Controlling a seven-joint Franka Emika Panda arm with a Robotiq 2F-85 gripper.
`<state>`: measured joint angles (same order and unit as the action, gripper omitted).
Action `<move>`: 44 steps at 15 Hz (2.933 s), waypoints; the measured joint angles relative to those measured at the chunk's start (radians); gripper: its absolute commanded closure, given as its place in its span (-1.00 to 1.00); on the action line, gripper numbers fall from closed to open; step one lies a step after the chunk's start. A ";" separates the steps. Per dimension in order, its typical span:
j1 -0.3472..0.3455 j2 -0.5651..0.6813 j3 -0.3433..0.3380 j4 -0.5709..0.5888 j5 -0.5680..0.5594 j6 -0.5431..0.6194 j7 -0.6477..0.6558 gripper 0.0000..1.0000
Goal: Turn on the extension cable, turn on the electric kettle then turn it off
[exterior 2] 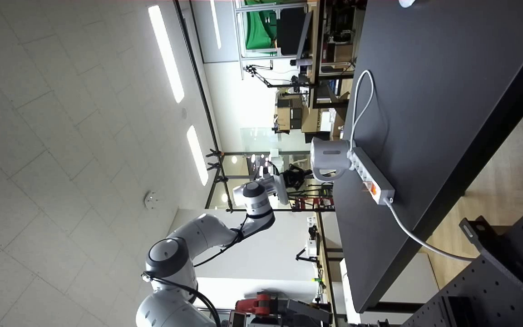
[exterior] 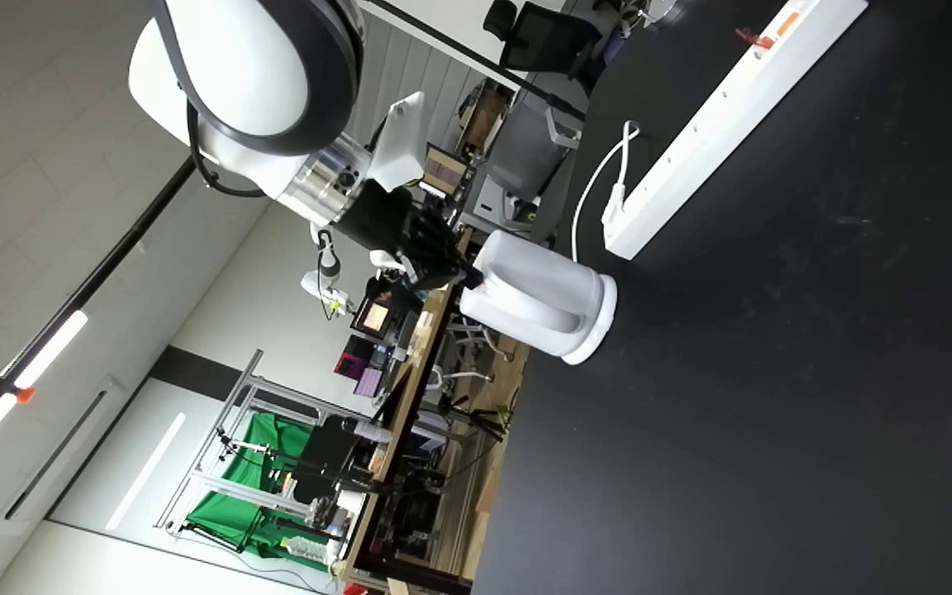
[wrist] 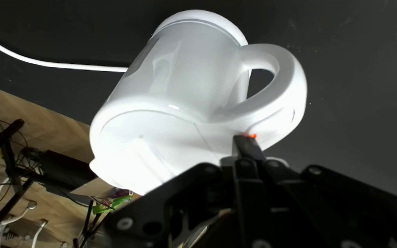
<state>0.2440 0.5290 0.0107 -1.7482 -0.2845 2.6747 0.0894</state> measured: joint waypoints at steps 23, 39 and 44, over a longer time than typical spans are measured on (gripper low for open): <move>-0.051 -0.170 -0.033 -0.187 0.020 0.100 -0.071 1.00; -0.049 -0.170 0.015 -0.199 0.008 0.099 -0.085 1.00; -0.047 -0.167 0.035 -0.207 0.009 0.097 -0.096 1.00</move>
<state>0.1965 0.3625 0.0455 -1.9550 -0.2750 2.7715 -0.0071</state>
